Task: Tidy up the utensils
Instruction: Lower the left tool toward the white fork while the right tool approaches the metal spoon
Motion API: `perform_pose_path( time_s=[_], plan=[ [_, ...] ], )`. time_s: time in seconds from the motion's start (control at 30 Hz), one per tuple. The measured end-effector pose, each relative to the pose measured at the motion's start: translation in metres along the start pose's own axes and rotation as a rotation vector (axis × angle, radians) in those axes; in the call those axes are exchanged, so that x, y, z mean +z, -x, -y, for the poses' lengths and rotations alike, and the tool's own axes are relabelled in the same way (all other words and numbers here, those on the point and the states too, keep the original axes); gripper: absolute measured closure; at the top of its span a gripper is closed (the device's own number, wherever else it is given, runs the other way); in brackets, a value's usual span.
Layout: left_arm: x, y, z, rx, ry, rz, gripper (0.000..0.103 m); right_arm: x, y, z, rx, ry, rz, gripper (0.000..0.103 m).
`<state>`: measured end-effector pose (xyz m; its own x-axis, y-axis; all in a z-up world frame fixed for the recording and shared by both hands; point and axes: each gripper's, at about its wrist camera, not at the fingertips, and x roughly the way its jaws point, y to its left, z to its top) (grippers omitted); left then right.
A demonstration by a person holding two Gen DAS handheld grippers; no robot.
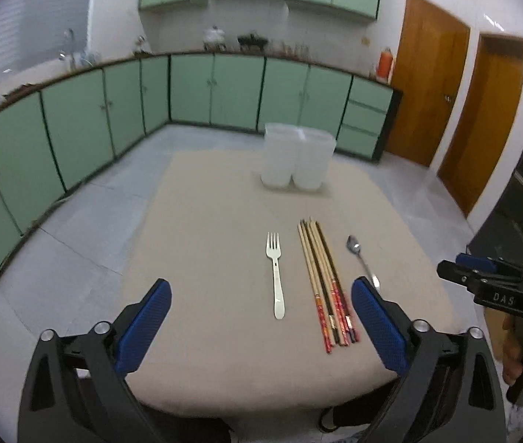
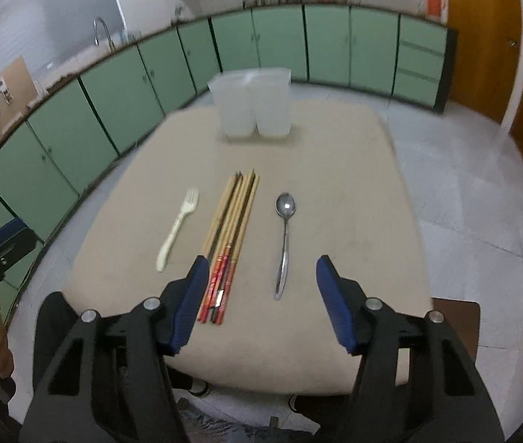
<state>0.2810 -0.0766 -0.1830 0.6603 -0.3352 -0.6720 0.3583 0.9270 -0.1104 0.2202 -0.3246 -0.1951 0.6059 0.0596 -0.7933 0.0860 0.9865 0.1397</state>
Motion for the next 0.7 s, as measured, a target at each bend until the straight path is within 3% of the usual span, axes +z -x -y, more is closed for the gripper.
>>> perform_pose_path(
  time_s=[0.17, 0.37, 0.57, 0.7],
  plan=[
    [0.005, -0.083, 0.003, -0.038, -0.016, -0.113, 0.023, 0.014, -0.076, 0.007, 0.021, -0.003, -0.127, 0.047],
    [0.009, -0.166, 0.009, -0.057, -0.043, -0.258, 0.026, 0.031, -0.138, 0.029, 0.075, -0.047, -0.239, 0.056],
    [0.005, -0.212, 0.013, -0.045, -0.061, -0.346, 0.026, 0.042, -0.168, 0.038, 0.074, -0.028, -0.274, 0.058],
    [0.006, -0.223, 0.015, -0.029, -0.073, -0.364, 0.026, 0.055, -0.181, 0.04, 0.066, -0.003, -0.271, 0.058]
  ],
)
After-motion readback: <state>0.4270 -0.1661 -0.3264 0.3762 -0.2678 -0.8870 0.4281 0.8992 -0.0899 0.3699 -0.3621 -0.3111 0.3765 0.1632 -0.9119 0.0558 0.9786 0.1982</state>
